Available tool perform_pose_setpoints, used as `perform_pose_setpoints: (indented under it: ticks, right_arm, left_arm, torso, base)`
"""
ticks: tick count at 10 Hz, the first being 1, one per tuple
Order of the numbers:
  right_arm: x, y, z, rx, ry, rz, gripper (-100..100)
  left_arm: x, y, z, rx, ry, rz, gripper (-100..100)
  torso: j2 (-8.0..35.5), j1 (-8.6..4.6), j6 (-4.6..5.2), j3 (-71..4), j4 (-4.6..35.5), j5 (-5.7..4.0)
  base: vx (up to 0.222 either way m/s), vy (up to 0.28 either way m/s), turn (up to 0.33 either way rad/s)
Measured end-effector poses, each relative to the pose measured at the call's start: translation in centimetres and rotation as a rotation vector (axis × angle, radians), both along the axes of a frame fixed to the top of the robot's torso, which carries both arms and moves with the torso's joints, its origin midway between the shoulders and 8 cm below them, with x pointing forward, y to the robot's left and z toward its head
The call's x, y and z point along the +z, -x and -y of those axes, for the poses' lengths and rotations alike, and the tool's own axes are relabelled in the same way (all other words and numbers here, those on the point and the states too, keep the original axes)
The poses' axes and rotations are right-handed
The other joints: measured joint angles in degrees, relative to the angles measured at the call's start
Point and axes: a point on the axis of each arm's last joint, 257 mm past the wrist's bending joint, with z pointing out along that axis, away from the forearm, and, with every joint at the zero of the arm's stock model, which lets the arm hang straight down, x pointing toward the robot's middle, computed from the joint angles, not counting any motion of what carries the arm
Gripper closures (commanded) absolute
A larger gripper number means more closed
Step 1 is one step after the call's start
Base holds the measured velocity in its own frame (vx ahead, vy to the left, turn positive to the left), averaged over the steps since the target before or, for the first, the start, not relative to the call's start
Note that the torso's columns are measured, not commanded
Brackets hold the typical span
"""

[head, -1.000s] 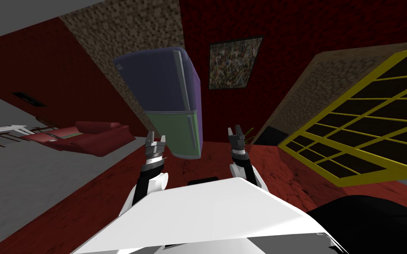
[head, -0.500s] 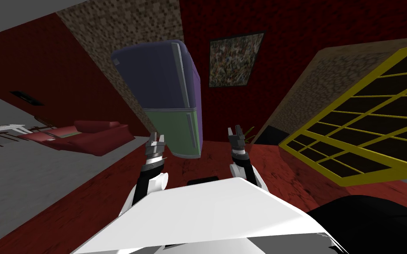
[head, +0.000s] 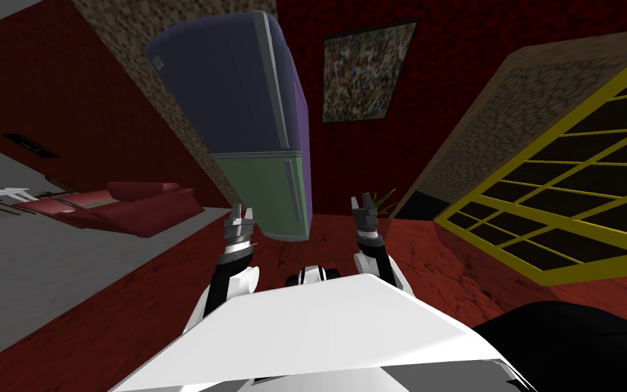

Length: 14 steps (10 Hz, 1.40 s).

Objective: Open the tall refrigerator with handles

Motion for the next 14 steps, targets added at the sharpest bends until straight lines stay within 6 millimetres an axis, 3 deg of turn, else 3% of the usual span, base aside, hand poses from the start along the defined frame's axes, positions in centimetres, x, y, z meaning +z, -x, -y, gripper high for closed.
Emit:
perform_pose_setpoints:
  ticks: [2, 11, 14]
  right_arm:
    - [0.0, 0.0, 0.0, 0.000, 0.000, -0.001, 0]
    - [0.0, 0.0, 0.0, 0.000, 0.000, -0.001, 0]
    - [0.0, 0.0, 0.0, 0.000, 0.000, -0.001, 0]
  left_arm:
    - [-0.3, -0.8, 0.5, -0.029, -0.026, -0.013, -100]
    - [-2.7, -8.3, 0.8, -0.159, -0.003, -0.113, -100]
    - [-2.4, -10.7, 1.2, -0.185, 0.021, -0.128, -100]
  torso:
    - [2.5, -0.03, 0.00, -5.1, 2.5, -0.01]
    - [2.7, 0.00, 0.00, -5.4, 2.7, 0.01]
    - [2.7, 0.02, -0.01, -5.4, 2.7, 0.00]
  base:
    - [-0.004, -0.020, -0.002]
    - [-0.007, -0.034, -0.002]
    - [-0.007, -0.027, -0.002]
